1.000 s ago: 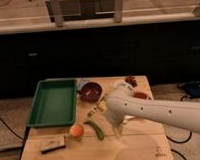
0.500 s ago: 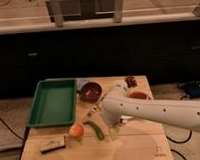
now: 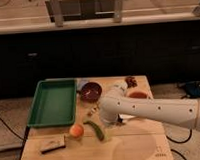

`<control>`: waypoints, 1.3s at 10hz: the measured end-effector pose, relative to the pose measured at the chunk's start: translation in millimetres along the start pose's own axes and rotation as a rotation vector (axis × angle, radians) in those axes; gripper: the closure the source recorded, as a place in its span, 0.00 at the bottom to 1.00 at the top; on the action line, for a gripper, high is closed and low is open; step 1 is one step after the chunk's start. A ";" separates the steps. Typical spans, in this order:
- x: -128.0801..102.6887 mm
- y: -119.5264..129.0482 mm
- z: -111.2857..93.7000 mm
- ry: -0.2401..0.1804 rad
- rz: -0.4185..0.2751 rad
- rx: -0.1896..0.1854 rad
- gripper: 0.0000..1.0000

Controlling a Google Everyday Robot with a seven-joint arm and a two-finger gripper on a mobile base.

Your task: Place pepper in tray

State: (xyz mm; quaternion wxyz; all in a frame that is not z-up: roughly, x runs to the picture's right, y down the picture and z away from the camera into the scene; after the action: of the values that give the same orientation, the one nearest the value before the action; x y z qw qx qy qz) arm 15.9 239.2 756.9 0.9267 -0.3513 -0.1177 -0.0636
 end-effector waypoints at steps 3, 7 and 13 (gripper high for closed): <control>-11.6 -4.5 17.8 0.000 0.034 -0.019 0.20; -13.7 -14.6 36.9 0.008 0.109 0.004 0.20; -14.2 -26.3 63.2 0.013 0.201 -0.021 0.36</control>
State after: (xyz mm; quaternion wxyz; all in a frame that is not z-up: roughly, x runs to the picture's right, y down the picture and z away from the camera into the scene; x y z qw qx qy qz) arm -14.0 262.2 815.8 0.9253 -0.3707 -0.0753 0.0263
